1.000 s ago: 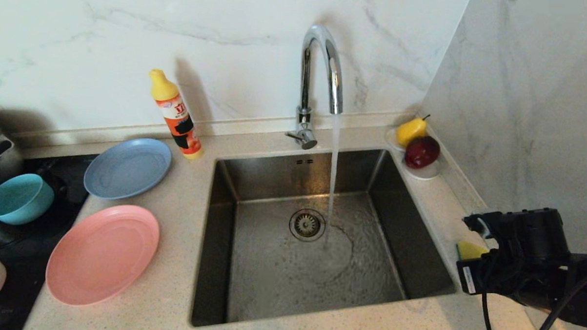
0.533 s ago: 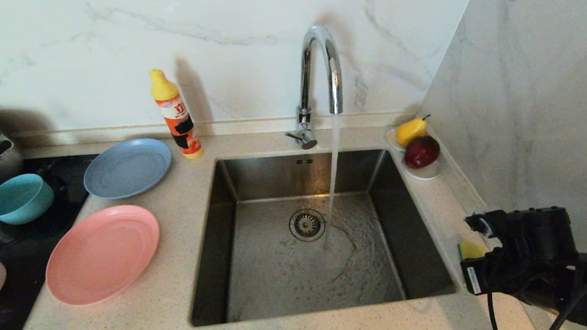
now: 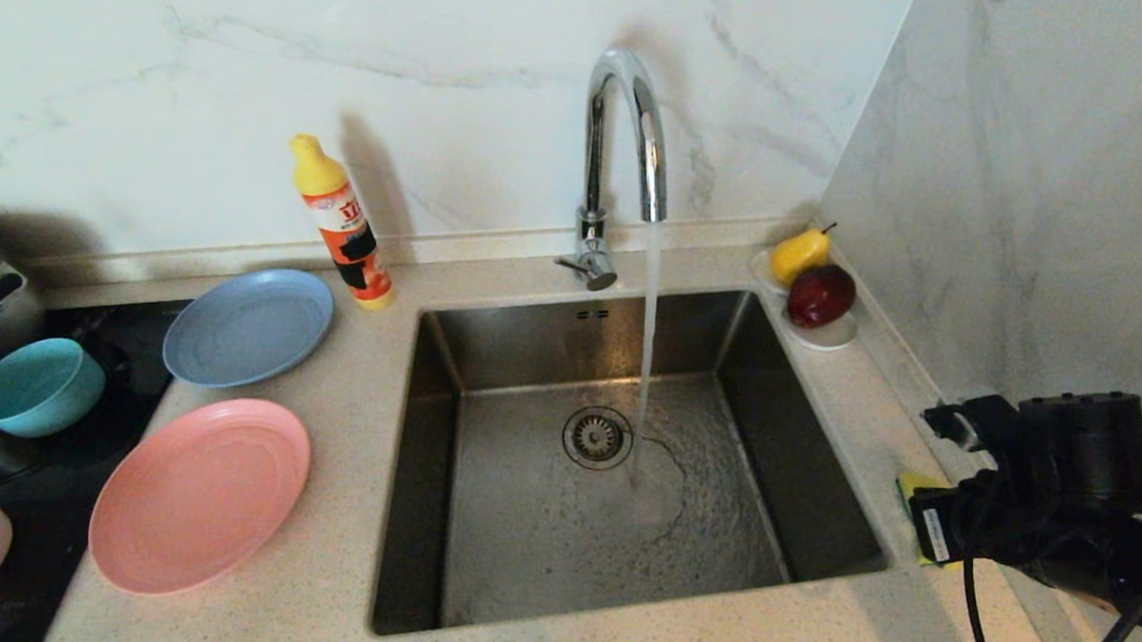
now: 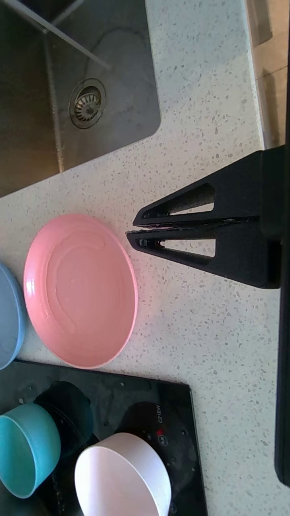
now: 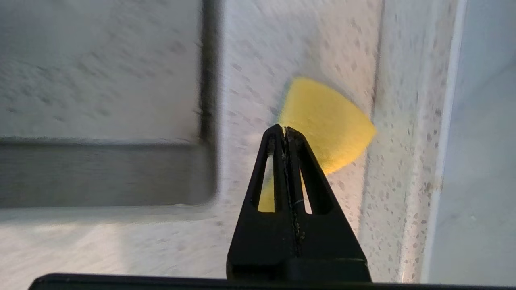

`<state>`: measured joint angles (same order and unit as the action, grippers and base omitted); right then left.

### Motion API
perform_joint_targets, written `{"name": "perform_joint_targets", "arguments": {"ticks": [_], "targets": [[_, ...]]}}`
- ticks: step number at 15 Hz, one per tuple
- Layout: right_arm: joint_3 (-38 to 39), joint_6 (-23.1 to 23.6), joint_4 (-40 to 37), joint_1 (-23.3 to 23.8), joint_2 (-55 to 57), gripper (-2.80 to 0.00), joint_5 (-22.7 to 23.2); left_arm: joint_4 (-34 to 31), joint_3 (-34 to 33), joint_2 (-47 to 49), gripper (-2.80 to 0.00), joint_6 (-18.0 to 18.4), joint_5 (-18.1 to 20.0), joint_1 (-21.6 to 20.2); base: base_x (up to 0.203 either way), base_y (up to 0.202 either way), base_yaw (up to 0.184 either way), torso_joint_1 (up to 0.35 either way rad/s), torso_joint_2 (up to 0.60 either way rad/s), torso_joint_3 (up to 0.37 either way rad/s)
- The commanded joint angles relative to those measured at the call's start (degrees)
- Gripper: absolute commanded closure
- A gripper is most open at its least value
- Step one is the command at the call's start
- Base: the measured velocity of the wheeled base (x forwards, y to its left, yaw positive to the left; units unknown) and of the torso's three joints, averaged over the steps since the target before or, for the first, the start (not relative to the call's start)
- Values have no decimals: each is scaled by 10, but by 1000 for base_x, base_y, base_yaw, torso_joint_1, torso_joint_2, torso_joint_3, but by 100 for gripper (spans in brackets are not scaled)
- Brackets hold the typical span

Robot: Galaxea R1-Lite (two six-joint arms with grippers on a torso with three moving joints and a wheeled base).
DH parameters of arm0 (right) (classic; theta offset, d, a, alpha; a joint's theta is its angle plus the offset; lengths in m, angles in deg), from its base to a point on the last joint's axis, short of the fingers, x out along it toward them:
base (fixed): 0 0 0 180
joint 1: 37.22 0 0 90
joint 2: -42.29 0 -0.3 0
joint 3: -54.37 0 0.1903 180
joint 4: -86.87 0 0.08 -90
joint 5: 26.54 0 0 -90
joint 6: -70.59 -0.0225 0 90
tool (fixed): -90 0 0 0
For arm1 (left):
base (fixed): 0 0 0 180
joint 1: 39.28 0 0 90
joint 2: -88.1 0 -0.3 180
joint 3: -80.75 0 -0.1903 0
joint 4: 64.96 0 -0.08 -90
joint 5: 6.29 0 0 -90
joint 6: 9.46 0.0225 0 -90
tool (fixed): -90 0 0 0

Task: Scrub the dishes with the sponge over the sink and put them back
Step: Turn off the faucet

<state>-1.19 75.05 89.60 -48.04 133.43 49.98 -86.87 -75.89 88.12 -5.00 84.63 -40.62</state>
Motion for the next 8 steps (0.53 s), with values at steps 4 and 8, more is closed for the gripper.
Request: {"name": "perform_joint_targets", "arguments": {"ticks": [4, 8], "targets": [[4, 3, -2, 5, -39, 0, 19, 0, -10, 1, 0, 0, 0, -1, 0, 0, 0, 0, 0, 0], [-1, -3, 3, 40, 8, 0, -2, 0, -11, 1, 0, 0, 0, -1, 0, 0, 0, 0, 0, 0]]}}
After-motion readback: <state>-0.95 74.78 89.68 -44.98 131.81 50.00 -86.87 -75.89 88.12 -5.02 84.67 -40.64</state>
